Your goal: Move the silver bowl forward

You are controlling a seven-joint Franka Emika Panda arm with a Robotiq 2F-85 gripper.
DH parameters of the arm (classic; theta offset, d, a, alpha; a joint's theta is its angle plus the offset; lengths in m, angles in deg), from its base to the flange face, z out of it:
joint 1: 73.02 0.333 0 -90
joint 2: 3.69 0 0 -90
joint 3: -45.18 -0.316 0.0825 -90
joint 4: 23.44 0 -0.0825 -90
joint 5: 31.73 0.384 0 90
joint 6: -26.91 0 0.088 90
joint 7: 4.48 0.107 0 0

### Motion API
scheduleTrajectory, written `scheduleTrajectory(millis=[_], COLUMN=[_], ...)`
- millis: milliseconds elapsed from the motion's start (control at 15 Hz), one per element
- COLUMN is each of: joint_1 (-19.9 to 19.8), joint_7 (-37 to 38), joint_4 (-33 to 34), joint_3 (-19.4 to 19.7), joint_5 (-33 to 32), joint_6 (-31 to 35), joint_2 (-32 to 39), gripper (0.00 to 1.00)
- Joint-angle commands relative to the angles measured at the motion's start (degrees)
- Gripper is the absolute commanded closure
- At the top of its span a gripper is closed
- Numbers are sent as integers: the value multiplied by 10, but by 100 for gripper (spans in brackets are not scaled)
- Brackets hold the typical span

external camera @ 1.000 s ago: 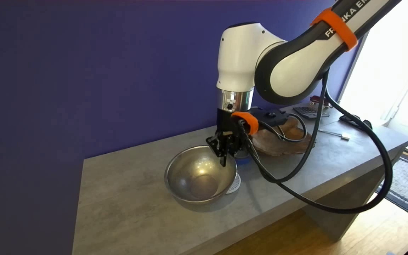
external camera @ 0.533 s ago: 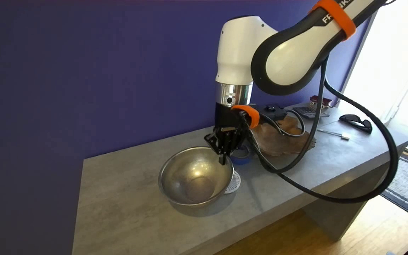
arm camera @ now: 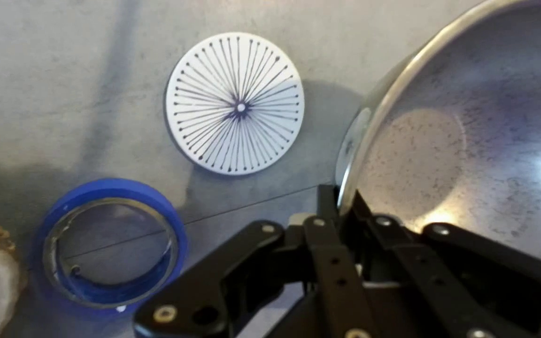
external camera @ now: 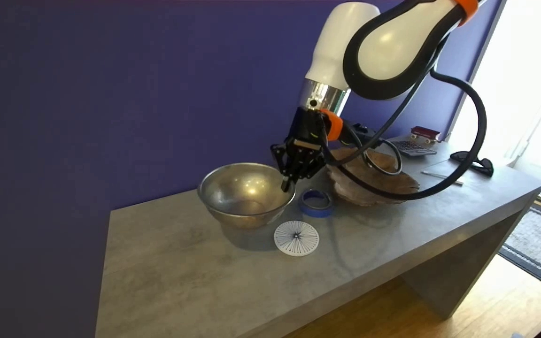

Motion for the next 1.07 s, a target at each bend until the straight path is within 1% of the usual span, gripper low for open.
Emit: scheduleTrajectory(millis=[0,67,133,200,267,333,400,467,733,933,1000], joint_1=[13,19,15,0,0,-1,4,-6,-22,-28,-21], joint_7=[66,95,102,68,79,86,100,99,116,120,124], joint_4=[-137,-164,-189,-114,-139,-157,-154,-147,-102,-66,-49], joint_3=[31,41,38,25,28,28,35,28,42,51,58], joint_5=[11,11,12,-2,-3,-3,-4,9,12,9,2], joint_6=[69,88,99,67,78,84,87,97,97,90,83], joint_2=[-96,-111,-126,-67,-81,-92,-88,-78,-39,-13,-2], gripper=[98,98,98,92,92,98,98,98,98,98,98])
